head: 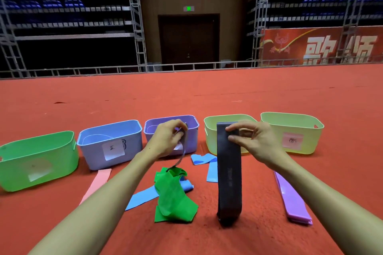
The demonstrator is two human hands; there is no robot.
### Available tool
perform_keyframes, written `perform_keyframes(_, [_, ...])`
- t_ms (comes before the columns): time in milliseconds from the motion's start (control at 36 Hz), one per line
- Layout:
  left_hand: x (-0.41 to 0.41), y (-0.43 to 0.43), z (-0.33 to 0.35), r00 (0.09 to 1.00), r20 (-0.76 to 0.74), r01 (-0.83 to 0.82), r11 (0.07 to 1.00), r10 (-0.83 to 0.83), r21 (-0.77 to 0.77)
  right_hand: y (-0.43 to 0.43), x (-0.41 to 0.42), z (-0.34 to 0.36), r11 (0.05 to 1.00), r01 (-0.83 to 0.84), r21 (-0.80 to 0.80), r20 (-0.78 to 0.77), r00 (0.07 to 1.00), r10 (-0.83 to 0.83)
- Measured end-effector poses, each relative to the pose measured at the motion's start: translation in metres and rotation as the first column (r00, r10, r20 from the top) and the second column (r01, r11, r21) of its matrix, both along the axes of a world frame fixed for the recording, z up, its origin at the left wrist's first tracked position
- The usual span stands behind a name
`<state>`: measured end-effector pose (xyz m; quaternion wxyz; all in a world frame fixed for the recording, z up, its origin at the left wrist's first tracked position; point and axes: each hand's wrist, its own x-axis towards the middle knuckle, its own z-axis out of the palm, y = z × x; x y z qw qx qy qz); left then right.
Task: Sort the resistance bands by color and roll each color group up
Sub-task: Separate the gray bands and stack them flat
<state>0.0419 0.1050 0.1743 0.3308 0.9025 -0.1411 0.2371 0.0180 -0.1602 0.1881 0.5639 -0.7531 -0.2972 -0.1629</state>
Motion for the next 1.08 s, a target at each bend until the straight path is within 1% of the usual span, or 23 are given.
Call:
perform_keyframes(83, [-0.005,-0.002,0.010,0.999,0.048,0.009,1.000,-0.008,-0.018,0.002,0.000,0.004,1.000,-0.018,0.014,-0.009,1.000,0.018])
perform_keyframes(167, [-0.008,-0.004,0.020,0.997,0.070,-0.003,0.994,0.010,-0.107,0.003,-0.003,0.008,0.999,-0.038,0.023,-0.005,0.999,0.039])
perform_keyframes(222, [-0.007,-0.006,0.026,0.997,0.071,-0.009,0.981,0.023,-0.194,0.004,-0.005,0.010,0.999,-0.040,0.034,0.005,0.999,0.040])
perform_keyframes(306, [-0.011,-0.012,0.033,1.000,0.028,0.013,0.933,-0.003,-0.360,0.006,-0.008,0.013,0.995,-0.044,0.087,0.000,0.999,0.044])
perform_keyframes(389, [-0.016,-0.018,0.036,0.999,0.007,0.041,0.869,-0.043,-0.492,0.008,-0.010,0.015,0.992,-0.045,0.121,-0.010,0.999,0.047])
perform_keyframes(500, [-0.021,-0.028,0.042,0.994,0.022,0.099,0.804,-0.106,-0.587,0.010,-0.012,0.019,0.991,-0.038,0.131,0.002,0.999,0.038])
perform_keyframes(639, [-0.024,-0.042,0.052,0.979,0.038,0.179,0.750,-0.201,-0.636,0.011,-0.014,0.028,0.994,-0.032,0.104,0.050,0.998,0.027])
perform_keyframes(722, [-0.026,-0.049,0.055,0.972,0.046,0.204,0.731,-0.231,-0.651,0.012,-0.015,0.033,0.996,-0.035,0.082,0.076,0.997,0.029])
perform_keyframes(833, [-0.032,-0.059,0.057,0.962,0.060,0.239,0.719,-0.265,-0.653,0.011,-0.015,0.034,0.998,0.021,0.064,0.139,0.990,-0.029])
perform_keyframes(1083, [-0.044,-0.076,0.056,0.928,0.073,0.317,0.672,-0.365,-0.669,0.004,-0.016,0.032,0.992,0.045,0.121,0.097,0.994,-0.057])
